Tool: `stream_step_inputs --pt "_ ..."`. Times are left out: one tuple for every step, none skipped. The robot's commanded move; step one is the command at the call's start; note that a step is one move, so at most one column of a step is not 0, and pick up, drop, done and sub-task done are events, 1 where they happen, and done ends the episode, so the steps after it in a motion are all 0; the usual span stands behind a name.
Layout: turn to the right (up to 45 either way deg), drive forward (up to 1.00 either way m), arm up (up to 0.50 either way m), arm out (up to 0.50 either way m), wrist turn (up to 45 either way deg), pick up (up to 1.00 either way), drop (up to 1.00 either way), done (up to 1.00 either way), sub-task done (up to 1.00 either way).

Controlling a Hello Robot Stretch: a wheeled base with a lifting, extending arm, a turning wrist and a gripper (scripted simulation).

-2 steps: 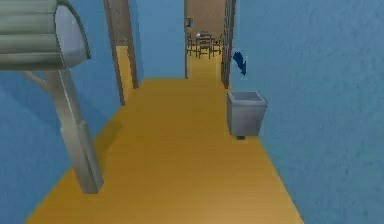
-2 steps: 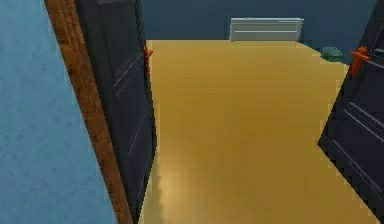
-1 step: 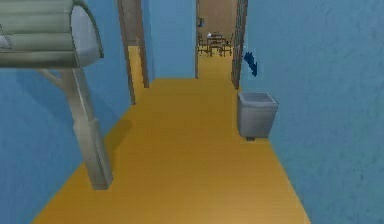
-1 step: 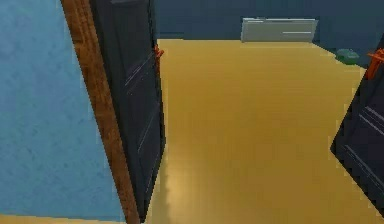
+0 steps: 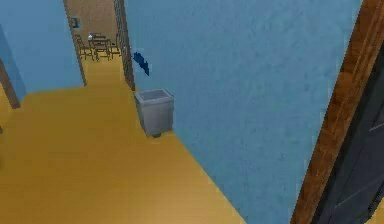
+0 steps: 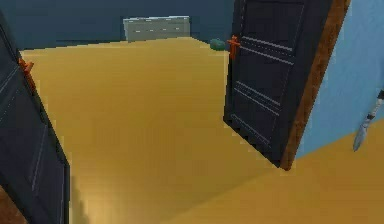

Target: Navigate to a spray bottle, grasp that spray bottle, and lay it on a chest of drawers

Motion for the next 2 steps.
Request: stream_step_inputs --pt "0.0 0.30 0.00 0.00 0.0 0.00 0.00 0.00 0.00" --pt "-36.0 0.00 0.00 0.00 0.0 0.00 0.00 0.00 0.00"
